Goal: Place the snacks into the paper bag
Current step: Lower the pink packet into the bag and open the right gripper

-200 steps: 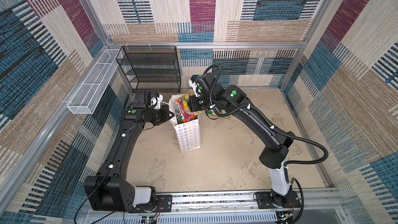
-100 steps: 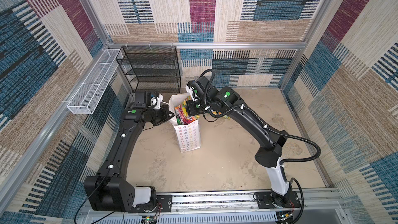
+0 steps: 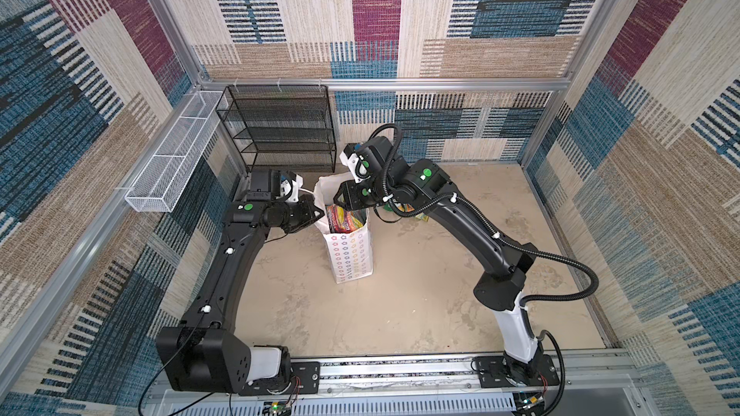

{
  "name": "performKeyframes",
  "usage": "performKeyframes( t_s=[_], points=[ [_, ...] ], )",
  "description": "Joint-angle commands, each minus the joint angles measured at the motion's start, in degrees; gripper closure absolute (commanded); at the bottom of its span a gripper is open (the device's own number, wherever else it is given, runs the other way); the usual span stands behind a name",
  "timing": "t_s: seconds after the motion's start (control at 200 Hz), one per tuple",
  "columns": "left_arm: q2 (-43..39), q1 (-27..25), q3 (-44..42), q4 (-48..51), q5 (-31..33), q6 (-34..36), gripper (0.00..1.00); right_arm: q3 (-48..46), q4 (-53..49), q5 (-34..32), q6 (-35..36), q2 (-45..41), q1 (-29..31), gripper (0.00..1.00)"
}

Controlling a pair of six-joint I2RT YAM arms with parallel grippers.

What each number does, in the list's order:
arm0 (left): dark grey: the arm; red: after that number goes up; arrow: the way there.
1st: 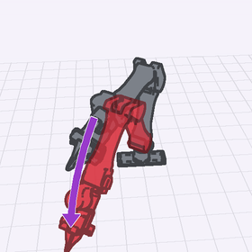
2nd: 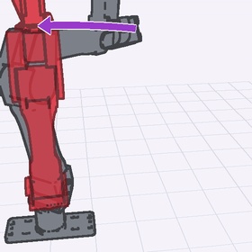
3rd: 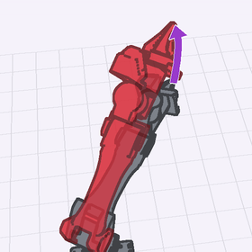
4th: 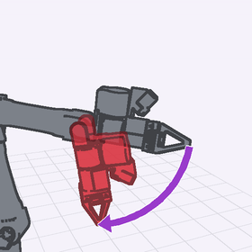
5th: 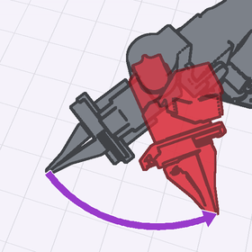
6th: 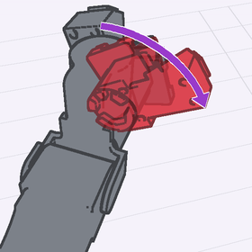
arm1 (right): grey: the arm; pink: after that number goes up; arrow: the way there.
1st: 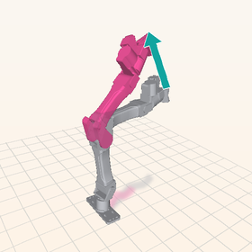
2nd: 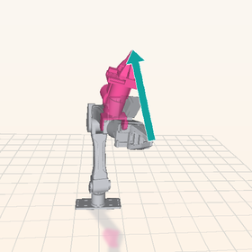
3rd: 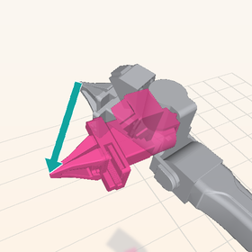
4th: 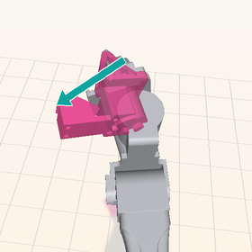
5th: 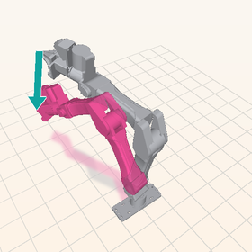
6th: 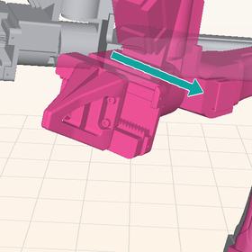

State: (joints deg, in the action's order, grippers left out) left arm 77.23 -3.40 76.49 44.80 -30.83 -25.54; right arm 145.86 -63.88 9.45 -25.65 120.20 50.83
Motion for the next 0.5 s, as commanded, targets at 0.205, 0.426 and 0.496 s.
performKeyframes(
  t_s=[0.205,0.426,0.496],
  points=[
    [-0.1,0.1,0.3,-2.0,-0.2,0.1,1.0,0.4,6.4,-2.3,2.5,-5.1,0.1,0.51],
    [0.0,0.1,0.4,-1.7,0.4,0.3,1.0,-2.2,1.3,-22.3,0.7,-9.2,-1.1,0.25],
    [-0.1,0.1,0.3,-1.7,0.6,0.4,0.99,-4.6,0.7,-25.7,0.1,-10.2,-1.5,0.19]
  ],
)
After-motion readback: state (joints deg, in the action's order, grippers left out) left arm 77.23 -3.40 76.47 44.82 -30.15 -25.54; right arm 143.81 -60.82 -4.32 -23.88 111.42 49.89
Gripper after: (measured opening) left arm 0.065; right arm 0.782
